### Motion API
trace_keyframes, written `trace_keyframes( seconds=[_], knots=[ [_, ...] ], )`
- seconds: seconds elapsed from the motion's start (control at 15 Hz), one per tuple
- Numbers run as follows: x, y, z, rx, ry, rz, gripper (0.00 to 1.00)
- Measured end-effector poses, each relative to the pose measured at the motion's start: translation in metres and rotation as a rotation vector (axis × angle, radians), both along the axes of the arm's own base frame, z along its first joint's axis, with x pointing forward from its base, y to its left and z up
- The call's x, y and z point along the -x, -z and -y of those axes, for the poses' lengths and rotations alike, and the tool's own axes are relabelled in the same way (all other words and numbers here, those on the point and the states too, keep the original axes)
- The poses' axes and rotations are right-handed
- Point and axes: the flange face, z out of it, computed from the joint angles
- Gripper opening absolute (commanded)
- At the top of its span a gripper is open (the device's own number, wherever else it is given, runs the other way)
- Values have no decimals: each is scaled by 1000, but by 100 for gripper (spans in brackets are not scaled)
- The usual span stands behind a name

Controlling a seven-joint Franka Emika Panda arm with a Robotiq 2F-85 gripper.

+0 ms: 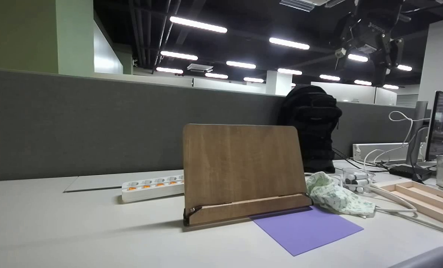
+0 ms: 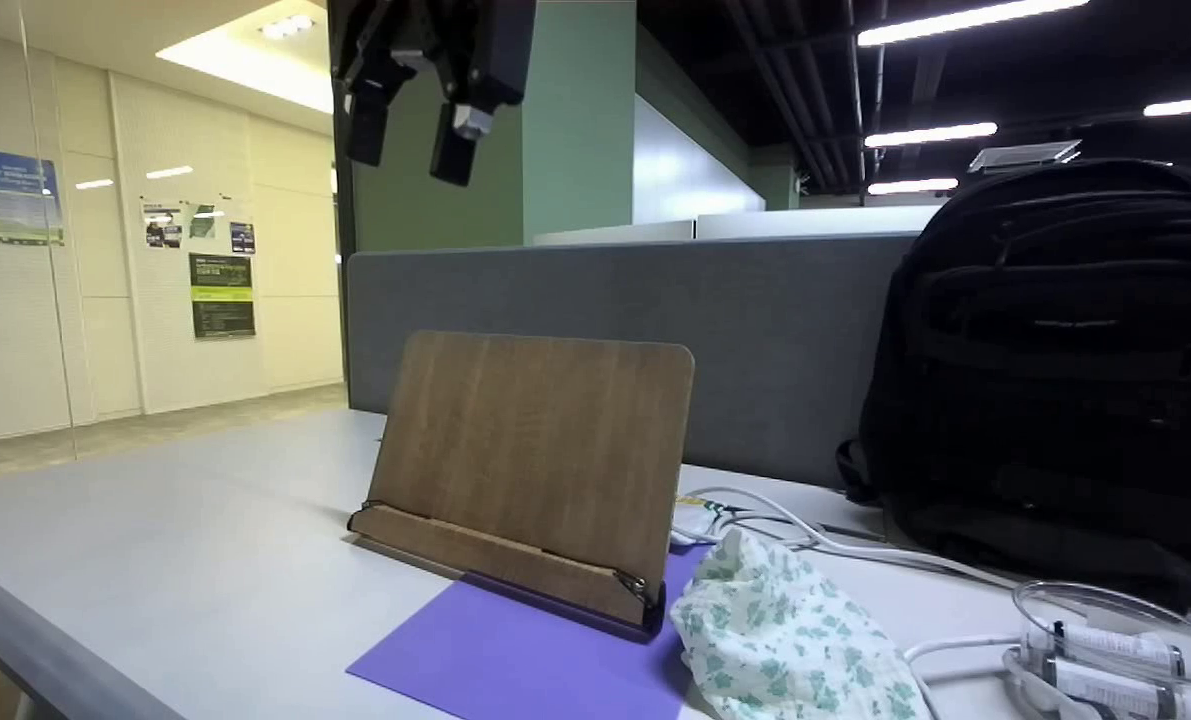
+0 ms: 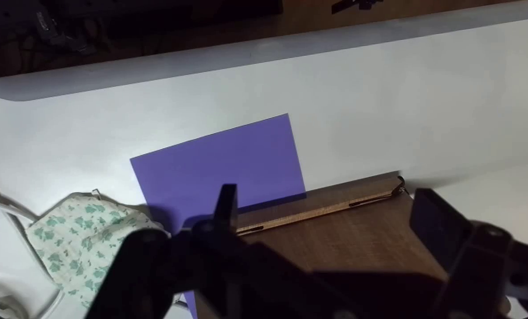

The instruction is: Hang the white towel on the brown stand

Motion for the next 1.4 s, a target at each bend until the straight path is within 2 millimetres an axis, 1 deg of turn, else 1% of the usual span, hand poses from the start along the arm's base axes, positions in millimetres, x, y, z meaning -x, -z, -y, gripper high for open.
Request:
trace_keyframes(
  seconds=[0.33,0.47,0.6,0.8,0.93,1.07,1.4],
  knots=[
    [0,0,0,1,-1,0,100],
    [-2,0,4,11,11,13,100],
    [-5,0,15,30,50,51,100],
    [-14,4,38,69,120,116,100],
    [-21,11,52,95,162,144,100],
    [-29,22,64,118,196,151,100],
    [-53,59,83,178,238,115,100]
  ],
)
